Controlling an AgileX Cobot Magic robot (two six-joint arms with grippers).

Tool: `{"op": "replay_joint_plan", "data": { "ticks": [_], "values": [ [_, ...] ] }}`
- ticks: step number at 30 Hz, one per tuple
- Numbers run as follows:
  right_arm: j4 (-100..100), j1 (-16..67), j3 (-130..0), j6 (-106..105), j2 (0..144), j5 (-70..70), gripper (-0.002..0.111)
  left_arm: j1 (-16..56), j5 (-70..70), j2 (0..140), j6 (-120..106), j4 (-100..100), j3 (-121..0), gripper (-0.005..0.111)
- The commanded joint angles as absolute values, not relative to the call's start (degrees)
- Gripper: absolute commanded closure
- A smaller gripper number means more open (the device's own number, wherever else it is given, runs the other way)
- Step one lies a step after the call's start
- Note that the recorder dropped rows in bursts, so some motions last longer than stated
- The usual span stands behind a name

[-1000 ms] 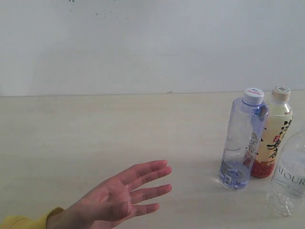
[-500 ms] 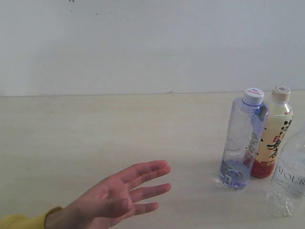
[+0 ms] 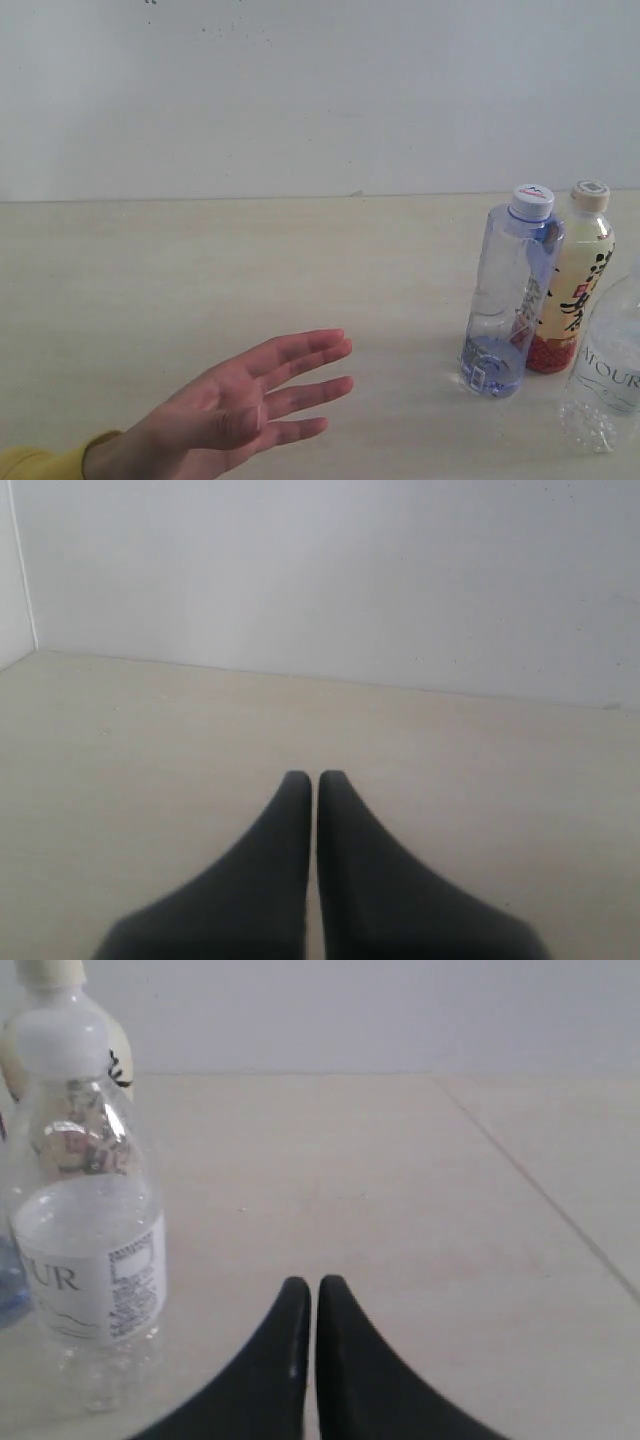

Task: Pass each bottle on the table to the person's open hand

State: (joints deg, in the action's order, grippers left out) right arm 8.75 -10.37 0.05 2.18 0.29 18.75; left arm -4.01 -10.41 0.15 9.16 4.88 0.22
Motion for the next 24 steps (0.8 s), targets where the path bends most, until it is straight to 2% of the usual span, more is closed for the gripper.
{"op": "replay_joint_plan", "data": {
  "ticks": [1,9,14,18,24],
  "values": [
    [14.6,-10.8,0.0,-0.9,0.0,18.3,0.106,-4.2,-10.5,0.0,9.2,4.9,0.0,0.103],
    [6.1,-10.8,0.0,4.8,0.0,5.9,0.106,-4.2,-10.5,0.0,9.2,4.9,0.0,0.103],
    [4.6,-10.8,0.0,5.7,0.0,4.9,0.106,-4.2,-10.5,0.0,9.2,4.9,0.0,0.103],
    [-13.1,-10.8,0.0,20.6,0.0,2.7,0.106,-4.2,-10.5,0.0,9.2,4.9,0.0,0.103],
    [-14.3,-10.8,0.0,22.4,0.0,2.3,0.106,-4.2,-10.5,0.0,9.2,4.9,0.0,0.103]
  ]
}}
